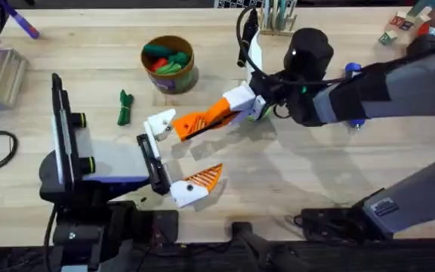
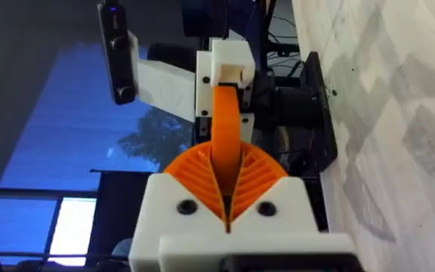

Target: Pick up the gripper from the table and insert it into the empty holder that is missing its gripper. Then pick up a screw, insert it into the mounting hole, and use the screwdriver to tighten it. Finally, clean up the table by picking up the vegetable and placing it into the bucket.

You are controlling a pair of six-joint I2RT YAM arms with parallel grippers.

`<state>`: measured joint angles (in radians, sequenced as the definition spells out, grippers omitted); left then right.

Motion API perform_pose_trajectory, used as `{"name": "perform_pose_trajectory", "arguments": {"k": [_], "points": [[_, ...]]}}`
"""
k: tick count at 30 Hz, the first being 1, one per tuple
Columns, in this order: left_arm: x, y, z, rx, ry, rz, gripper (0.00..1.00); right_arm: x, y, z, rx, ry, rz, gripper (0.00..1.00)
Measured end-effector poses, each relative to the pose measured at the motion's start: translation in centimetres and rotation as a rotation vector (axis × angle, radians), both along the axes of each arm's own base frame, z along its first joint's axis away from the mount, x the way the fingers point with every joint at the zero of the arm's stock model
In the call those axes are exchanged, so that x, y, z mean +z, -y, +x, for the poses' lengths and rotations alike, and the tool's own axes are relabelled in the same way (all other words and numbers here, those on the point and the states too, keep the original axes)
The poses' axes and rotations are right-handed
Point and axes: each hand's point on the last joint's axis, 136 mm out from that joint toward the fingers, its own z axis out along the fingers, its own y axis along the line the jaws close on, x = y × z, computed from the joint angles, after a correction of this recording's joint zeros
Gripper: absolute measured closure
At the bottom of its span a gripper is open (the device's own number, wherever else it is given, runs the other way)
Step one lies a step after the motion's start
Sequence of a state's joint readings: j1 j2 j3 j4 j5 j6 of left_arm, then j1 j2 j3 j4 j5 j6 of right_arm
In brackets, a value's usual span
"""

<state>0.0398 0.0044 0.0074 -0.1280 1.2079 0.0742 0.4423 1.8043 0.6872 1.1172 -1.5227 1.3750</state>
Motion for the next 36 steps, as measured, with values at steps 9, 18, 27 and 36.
{"name": "perform_pose_trajectory", "arguments": {"k": [9, 18, 27, 36], "points": [[0.0, 0.0, 0.0, 0.0, 0.0, 0.0, 0.014, -1.3, -0.4, 0.0, 0.011, -0.037, -0.018, 0.992], [0.0, 0.0, 0.0, 0.001, 0.0, 0.0, 0.014, -1.0, -1.0, -0.1, 0.029, -0.002, -0.001, 0.992], [0.0, 0.0, 0.0, 0.001, 0.0, 0.0, 0.015, -1.0, -1.0, -0.1, 0.029, 0.0, 0.0, 0.992], [0.0, 0.0, 0.0, 0.0, 0.0, 0.0, 0.015, -0.6, -1.0, -0.1, 0.029, 0.024, 0.011, 0.992]]}}
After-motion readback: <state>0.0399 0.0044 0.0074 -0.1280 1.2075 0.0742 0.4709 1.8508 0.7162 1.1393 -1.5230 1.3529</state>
